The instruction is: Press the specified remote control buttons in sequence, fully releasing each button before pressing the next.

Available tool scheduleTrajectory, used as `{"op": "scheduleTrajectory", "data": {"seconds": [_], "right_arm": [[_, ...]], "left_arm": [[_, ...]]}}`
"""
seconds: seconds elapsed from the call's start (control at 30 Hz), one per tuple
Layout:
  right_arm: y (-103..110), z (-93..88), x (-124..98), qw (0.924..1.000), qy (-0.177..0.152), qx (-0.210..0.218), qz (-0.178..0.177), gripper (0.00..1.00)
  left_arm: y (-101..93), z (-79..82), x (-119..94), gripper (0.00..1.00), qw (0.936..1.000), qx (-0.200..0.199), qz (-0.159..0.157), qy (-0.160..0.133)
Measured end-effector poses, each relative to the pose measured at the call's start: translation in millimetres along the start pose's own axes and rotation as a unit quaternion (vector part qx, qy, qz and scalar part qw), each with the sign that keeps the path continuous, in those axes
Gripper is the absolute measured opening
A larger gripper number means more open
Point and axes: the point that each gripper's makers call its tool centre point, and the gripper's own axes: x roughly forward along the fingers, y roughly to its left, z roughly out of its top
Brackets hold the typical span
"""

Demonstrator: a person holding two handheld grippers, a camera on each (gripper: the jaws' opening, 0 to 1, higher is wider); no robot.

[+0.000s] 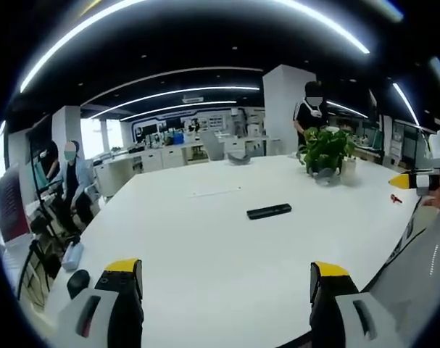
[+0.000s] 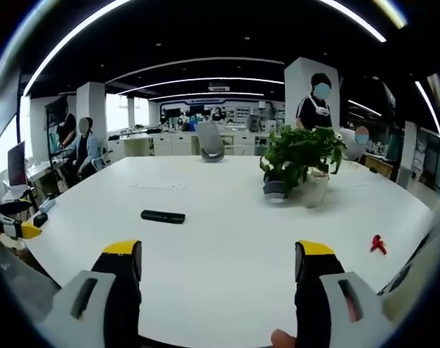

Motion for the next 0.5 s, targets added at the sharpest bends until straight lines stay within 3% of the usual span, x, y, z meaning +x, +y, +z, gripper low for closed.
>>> {"op": "scheduleTrajectory", "data": {"seconds": [0.5], "right_arm": [[7.1,-1.9,0.4,0.9998,0.005,-0.012,0.017,0.91]], "left_arm": [[2.7,-2.2,0.5,0.95,1.0000,0.007,0.006,0.001]]}}
